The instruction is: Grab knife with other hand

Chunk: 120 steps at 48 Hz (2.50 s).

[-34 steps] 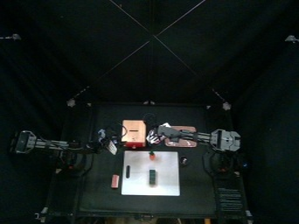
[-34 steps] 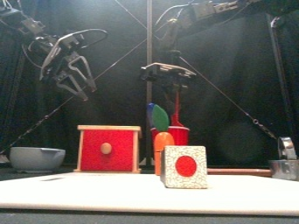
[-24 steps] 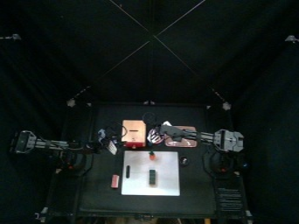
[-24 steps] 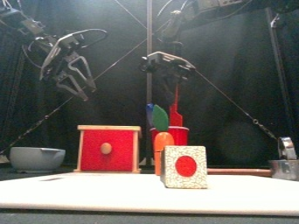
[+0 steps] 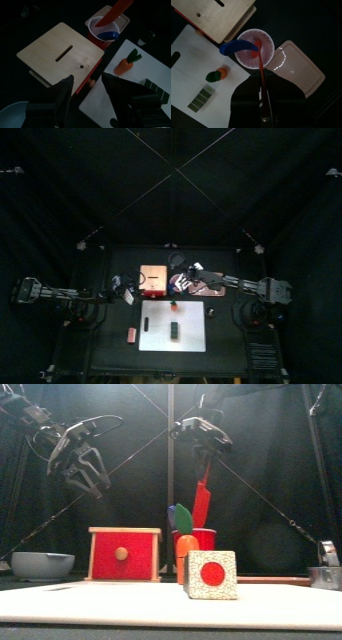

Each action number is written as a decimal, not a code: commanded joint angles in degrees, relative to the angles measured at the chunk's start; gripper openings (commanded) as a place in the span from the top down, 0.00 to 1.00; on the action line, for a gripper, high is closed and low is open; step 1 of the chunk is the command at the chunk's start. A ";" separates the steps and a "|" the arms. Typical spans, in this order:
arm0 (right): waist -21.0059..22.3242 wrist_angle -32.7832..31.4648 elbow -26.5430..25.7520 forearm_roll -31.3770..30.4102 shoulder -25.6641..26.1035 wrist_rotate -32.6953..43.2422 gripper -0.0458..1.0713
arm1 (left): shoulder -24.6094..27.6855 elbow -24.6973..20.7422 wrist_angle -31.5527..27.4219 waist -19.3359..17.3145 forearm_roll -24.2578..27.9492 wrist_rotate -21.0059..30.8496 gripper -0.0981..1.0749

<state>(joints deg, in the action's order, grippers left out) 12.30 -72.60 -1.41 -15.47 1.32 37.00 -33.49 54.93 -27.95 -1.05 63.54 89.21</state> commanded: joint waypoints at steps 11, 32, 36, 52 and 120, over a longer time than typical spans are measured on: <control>-1.23 6.68 5.89 -0.18 8.17 0.88 0.61 | -0.09 -1.05 3.87 -0.18 2.72 0.09 0.19; -1.32 19.16 16.61 -2.02 17.75 0.97 0.61 | -1.41 -0.79 7.56 -0.18 3.16 0.00 0.19; -1.32 21.09 18.90 -2.11 19.69 0.97 0.61 | -2.11 -0.79 7.56 -0.18 3.16 0.00 0.19; -0.70 31.55 27.95 -1.93 27.86 0.97 0.61 | -2.64 -0.62 7.91 -0.18 3.16 0.00 0.19; 0.26 57.04 47.99 -1.93 41.84 0.00 0.61 | -2.72 -0.88 12.57 -0.97 3.43 0.26 0.19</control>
<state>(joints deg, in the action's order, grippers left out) 12.74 -16.17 46.93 -17.05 42.80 37.18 -36.12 55.02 -15.56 -1.76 66.62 89.38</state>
